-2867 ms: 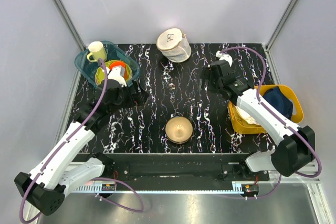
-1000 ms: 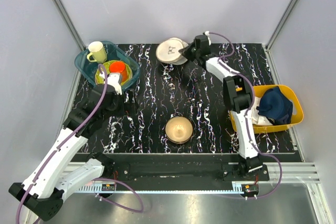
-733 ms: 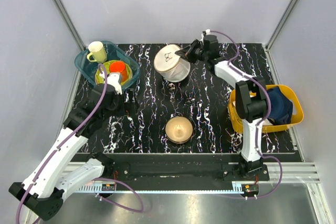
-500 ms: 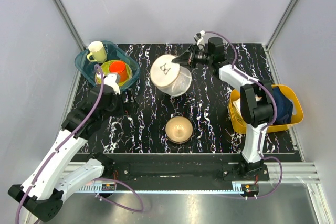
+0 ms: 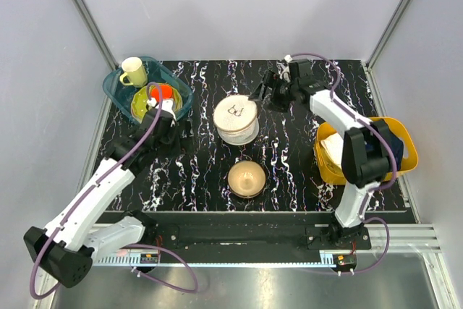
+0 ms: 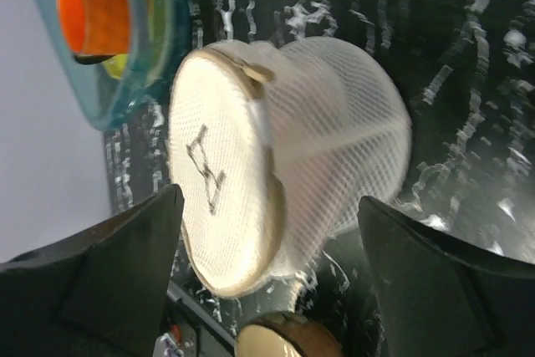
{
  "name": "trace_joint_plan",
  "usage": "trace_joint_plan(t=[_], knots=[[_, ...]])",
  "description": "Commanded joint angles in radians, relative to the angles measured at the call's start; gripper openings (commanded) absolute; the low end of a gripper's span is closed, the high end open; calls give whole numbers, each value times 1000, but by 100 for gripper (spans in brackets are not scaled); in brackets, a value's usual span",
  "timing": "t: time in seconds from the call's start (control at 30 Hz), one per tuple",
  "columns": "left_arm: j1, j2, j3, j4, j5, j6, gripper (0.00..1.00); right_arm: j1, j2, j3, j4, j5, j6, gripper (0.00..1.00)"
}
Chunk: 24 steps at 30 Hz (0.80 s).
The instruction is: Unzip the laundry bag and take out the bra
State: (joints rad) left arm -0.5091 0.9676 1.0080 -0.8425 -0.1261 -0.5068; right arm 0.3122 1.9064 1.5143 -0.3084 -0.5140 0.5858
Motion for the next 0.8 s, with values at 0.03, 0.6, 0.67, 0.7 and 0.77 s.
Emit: trace_joint_plan(t=[0.03, 0.6, 0.67, 0.7, 0.77], knots=[[4, 86, 40, 175, 20, -50, 99, 2, -250, -140, 23, 363, -10, 96], [144, 620, 261, 473, 400, -199, 86, 4, -645, -528, -23, 307, -7, 96], [144, 640, 248, 535, 422, -214, 83, 4, -658, -531, -29, 313, -23, 96], [146, 648, 229, 563, 457, -220, 80, 4, -655, -533, -29, 310, -26, 96], [146, 674, 204, 643, 473, -245, 75, 4, -643, -526, -28, 276, -30, 96]])
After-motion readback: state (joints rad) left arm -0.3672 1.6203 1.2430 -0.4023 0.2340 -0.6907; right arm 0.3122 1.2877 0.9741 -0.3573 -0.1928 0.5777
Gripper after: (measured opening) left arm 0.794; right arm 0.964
